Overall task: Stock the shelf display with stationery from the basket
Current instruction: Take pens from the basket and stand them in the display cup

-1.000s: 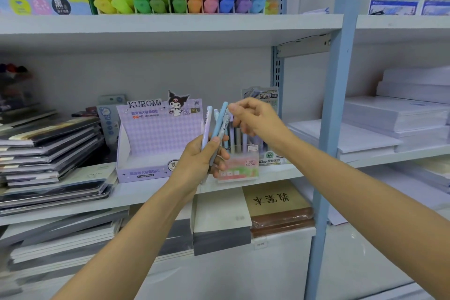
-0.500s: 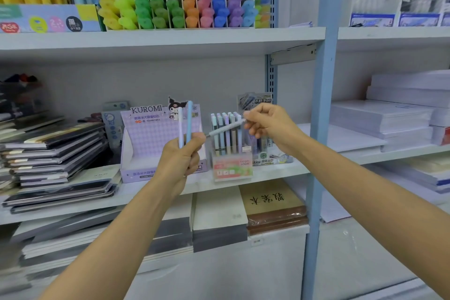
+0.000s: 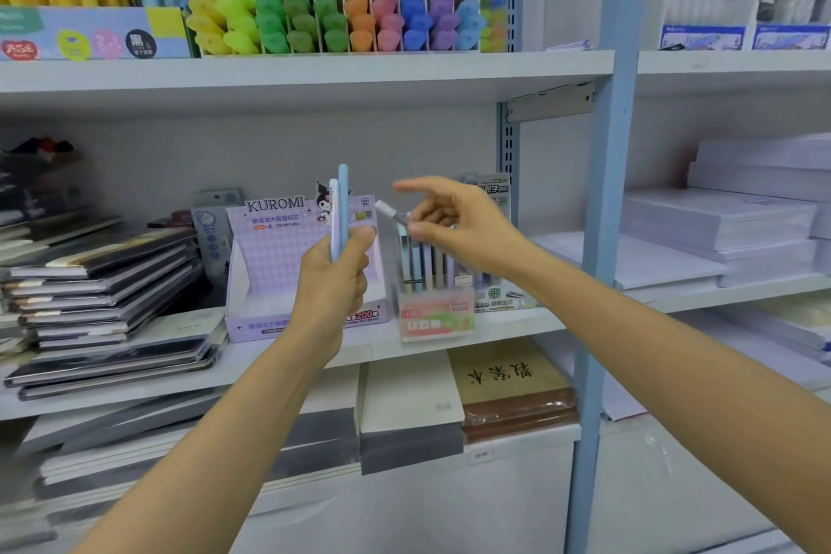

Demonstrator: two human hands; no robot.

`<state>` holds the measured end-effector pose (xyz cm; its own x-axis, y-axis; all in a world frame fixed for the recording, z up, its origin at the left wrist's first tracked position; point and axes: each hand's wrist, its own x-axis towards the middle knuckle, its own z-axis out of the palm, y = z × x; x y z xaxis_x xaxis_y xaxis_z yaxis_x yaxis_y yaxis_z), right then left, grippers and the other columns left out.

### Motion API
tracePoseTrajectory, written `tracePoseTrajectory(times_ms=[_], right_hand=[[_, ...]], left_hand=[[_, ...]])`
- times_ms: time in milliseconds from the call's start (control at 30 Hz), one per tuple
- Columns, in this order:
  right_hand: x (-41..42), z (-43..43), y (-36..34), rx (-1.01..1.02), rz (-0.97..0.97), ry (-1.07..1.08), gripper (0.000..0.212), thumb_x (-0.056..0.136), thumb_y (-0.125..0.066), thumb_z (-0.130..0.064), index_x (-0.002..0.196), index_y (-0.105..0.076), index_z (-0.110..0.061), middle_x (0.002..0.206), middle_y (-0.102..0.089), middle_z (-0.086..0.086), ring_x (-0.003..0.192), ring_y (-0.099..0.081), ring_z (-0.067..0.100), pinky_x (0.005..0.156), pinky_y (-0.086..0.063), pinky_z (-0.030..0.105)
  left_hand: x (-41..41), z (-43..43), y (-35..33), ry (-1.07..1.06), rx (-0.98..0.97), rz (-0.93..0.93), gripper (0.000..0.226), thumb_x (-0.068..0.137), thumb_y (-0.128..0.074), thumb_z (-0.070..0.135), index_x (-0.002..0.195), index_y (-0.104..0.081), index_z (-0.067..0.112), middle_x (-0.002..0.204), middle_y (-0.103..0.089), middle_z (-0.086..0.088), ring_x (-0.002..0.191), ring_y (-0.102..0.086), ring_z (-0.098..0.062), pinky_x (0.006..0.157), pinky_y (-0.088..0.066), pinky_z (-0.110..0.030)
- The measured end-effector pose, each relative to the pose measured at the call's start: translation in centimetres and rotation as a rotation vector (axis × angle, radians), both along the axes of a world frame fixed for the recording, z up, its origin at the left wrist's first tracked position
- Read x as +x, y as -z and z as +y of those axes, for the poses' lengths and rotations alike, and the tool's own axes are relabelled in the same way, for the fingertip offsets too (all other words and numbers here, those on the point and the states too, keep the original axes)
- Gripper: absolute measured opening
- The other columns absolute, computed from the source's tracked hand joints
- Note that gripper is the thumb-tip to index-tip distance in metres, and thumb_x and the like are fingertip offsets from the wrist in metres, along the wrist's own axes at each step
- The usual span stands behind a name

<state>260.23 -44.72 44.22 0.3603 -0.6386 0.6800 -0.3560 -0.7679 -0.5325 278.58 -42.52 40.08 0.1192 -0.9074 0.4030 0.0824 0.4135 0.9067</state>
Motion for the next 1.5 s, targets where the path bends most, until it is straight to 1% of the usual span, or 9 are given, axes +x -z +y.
tracePoseTrajectory(times_ms=[133, 233, 433, 533, 767, 1000, 1200, 1400, 1500], right_hand=[[-0.1, -1.5, -0.5, 0.022, -0.158, 0.006, 0.056, 0.094, -0.06, -0.009, 0.142, -0.042, -0.033, 0.093, -0.056, 0.008, 0.079, -0.064, 0.027, 0.08, -0.056, 0.03], [0.6, -2.4, 0.1, 0.003, -0.233, 0.08, 0.046, 0.092, -0.062, -0.007, 0.134, -0.049, -0.021, 0.091, -0.056, 0.006, 0.075, -0.063, 0.012, 0.072, -0.054, 0.022], [1.2, -3.6, 0.7, -0.007, -0.485, 0.056, 0.033, 0.089, -0.065, -0.001, 0.118, -0.054, -0.009, 0.098, -0.057, 0.012, 0.087, -0.065, 0.027, 0.074, -0.059, 0.03], [0.6, -4.2, 0.2, -0.061, -0.578, 0.094, 0.029, 0.09, -0.062, 0.001, 0.113, -0.052, -0.013, 0.096, -0.057, 0.006, 0.084, -0.065, 0.015, 0.072, -0.057, 0.024], [1.5, -5.2, 2.9, -0.036, -0.26, 0.201, 0.026, 0.087, -0.068, -0.005, 0.108, -0.053, -0.012, 0.095, -0.061, 0.004, 0.08, -0.066, 0.016, 0.075, -0.058, 0.031], [1.5, -5.4, 2.3, -0.049, -0.115, 0.212, 0.022, 0.088, -0.067, -0.003, 0.103, -0.053, -0.012, 0.093, -0.059, 0.001, 0.077, -0.065, 0.022, 0.072, -0.059, 0.032], [1.6, -5.5, 2.5, 0.032, -0.115, 0.168, 0.012, 0.092, -0.062, -0.005, 0.104, -0.06, -0.007, 0.091, -0.065, 0.008, 0.076, -0.068, 0.016, 0.07, -0.061, 0.031], [1.6, -5.8, 2.5, -0.129, 0.146, 0.431, 0.02, 0.095, -0.059, -0.018, 0.111, -0.07, -0.016, 0.095, -0.057, 0.0, 0.081, -0.052, 0.011, 0.077, -0.046, 0.028], [1.6, -5.1, 2.2, -0.104, 0.055, 0.377, 0.028, 0.096, -0.056, -0.028, 0.122, -0.065, -0.019, 0.099, -0.055, -0.002, 0.082, -0.052, 0.003, 0.075, -0.043, 0.019]], left_hand=[[0.3, -0.7, 0.6, 0.037, 0.044, 0.001, 0.017, 0.097, -0.048, 0.02, 0.099, -0.064, 0.015, 0.061, -0.033, 0.005, 0.043, -0.021, -0.009, 0.035, -0.021, -0.018], [0.2, -1.0, 1.3, 0.067, 0.056, -0.013, 0.023, 0.099, -0.045, 0.019, 0.099, -0.067, 0.013, 0.062, -0.035, 0.004, 0.042, -0.022, -0.009, 0.035, -0.021, -0.018], [0.7, -1.6, 2.2, 0.083, 0.077, -0.03, 0.026, 0.1, -0.045, 0.019, 0.098, -0.071, 0.014, 0.064, -0.035, 0.002, 0.042, -0.021, -0.009, 0.035, -0.021, -0.017], [0.8, -1.8, 2.4, 0.092, 0.081, -0.037, 0.026, 0.1, -0.047, 0.021, 0.099, -0.072, 0.015, 0.063, -0.038, 0.003, 0.042, -0.023, -0.008, 0.035, -0.022, -0.017], [0.4, -1.7, 2.6, 0.057, 0.104, -0.095, 0.025, 0.101, -0.047, 0.021, 0.108, -0.07, 0.014, 0.085, -0.052, -0.005, 0.038, -0.028, -0.005, 0.036, -0.025, -0.016], [0.1, -1.4, 2.7, 0.046, 0.142, -0.15, 0.029, 0.102, -0.046, 0.027, 0.119, -0.066, 0.014, 0.104, -0.066, 0.0, 0.035, -0.026, -0.004, 0.036, -0.026, -0.014], [0.2, -1.4, 2.8, 0.072, 0.145, -0.145, 0.026, 0.102, -0.047, 0.027, 0.115, -0.068, 0.017, 0.104, -0.068, -0.001, 0.039, -0.026, -0.005, 0.037, -0.025, -0.015], [0.8, -1.4, 2.7, 0.071, 0.113, -0.134, 0.028, 0.102, -0.047, 0.027, 0.114, -0.069, 0.015, 0.094, -0.068, 0.006, 0.039, -0.027, -0.005, 0.038, -0.026, -0.015], [1.0, -1.2, 2.8, 0.077, 0.084, -0.159, 0.028, 0.102, -0.047, 0.028, 0.113, -0.069, 0.015, 0.088, -0.063, 0.004, 0.041, -0.027, -0.005, 0.039, -0.025, -0.016]])
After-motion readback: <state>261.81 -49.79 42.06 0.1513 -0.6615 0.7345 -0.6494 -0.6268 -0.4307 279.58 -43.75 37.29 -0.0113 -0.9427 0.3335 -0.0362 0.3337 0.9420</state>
